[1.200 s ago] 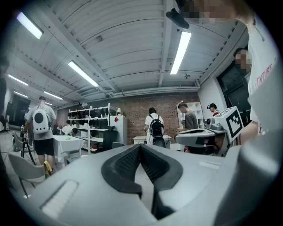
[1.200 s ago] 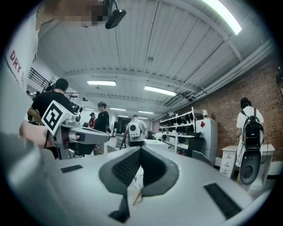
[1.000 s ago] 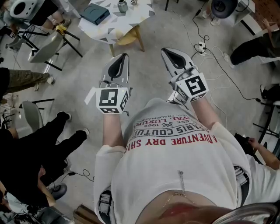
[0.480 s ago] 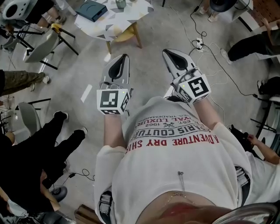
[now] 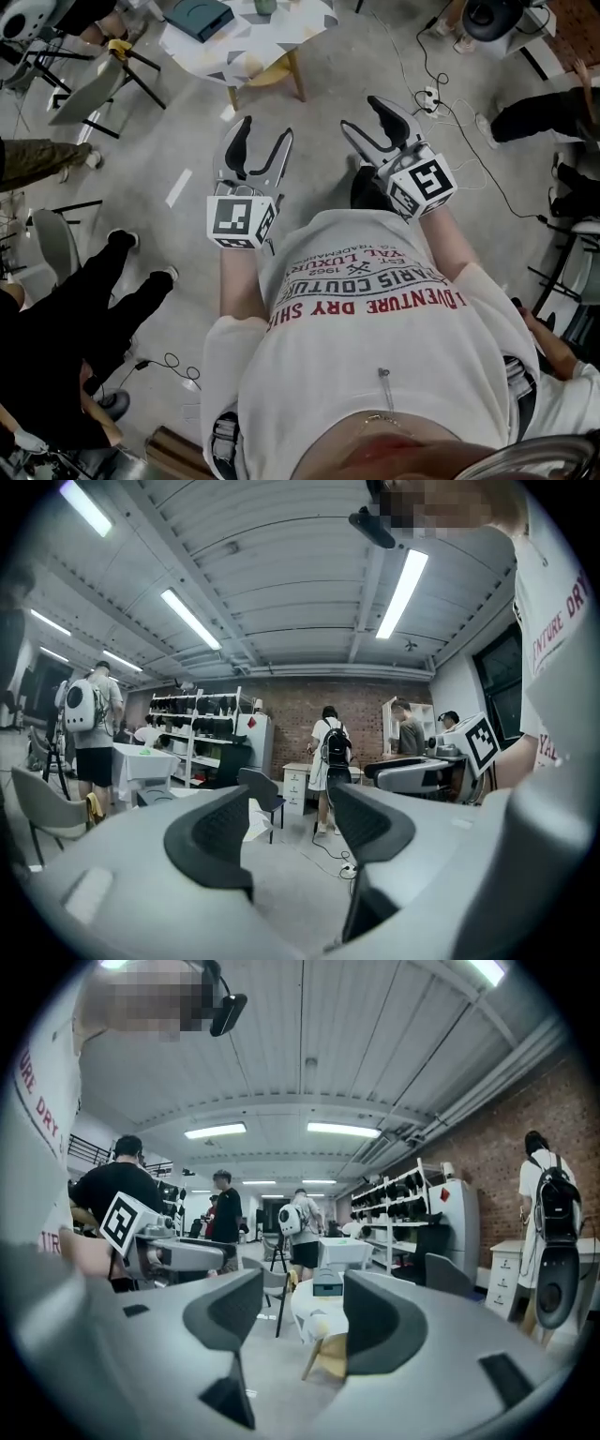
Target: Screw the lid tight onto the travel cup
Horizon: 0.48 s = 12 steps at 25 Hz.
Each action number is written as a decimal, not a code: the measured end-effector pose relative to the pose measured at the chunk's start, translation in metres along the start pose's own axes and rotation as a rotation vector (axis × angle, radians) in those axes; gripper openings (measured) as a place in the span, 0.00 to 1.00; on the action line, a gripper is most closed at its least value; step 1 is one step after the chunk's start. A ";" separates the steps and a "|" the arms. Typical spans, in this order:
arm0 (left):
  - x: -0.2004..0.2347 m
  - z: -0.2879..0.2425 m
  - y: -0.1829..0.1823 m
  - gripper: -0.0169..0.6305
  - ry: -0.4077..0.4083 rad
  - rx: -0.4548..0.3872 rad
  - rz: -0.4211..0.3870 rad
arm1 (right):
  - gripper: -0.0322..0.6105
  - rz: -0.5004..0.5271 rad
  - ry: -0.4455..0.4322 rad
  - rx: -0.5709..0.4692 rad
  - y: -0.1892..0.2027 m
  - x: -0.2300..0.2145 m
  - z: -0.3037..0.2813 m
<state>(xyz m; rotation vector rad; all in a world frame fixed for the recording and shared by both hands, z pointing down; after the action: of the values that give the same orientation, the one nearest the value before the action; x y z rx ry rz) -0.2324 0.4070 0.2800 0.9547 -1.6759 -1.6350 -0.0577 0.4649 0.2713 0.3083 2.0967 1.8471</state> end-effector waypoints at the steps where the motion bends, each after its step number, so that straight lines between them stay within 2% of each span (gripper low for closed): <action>1: 0.003 -0.008 0.005 0.44 -0.017 0.007 0.005 | 0.42 -0.002 -0.008 0.000 0.003 -0.010 -0.006; 6: 0.014 -0.052 0.013 0.44 -0.125 0.032 -0.005 | 0.42 -0.019 -0.098 0.011 0.012 -0.062 -0.036; 12: 0.017 -0.133 0.007 0.44 -0.253 0.064 -0.037 | 0.42 -0.012 -0.204 0.032 0.000 -0.152 -0.072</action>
<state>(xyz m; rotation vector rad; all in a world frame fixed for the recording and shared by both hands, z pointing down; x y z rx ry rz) -0.1328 0.3183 0.2939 0.8410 -1.8970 -1.7982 0.0554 0.3424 0.2942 0.4700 1.9866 1.6984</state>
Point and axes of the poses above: the fingertips, and each gripper's own axes: z backward along the fingers, x to its left, y out of its underside, the point moved 4 cm from there along z, backward along the fingers, and after that the axes turned 7 degrees about -z, right-handed, at the moved point
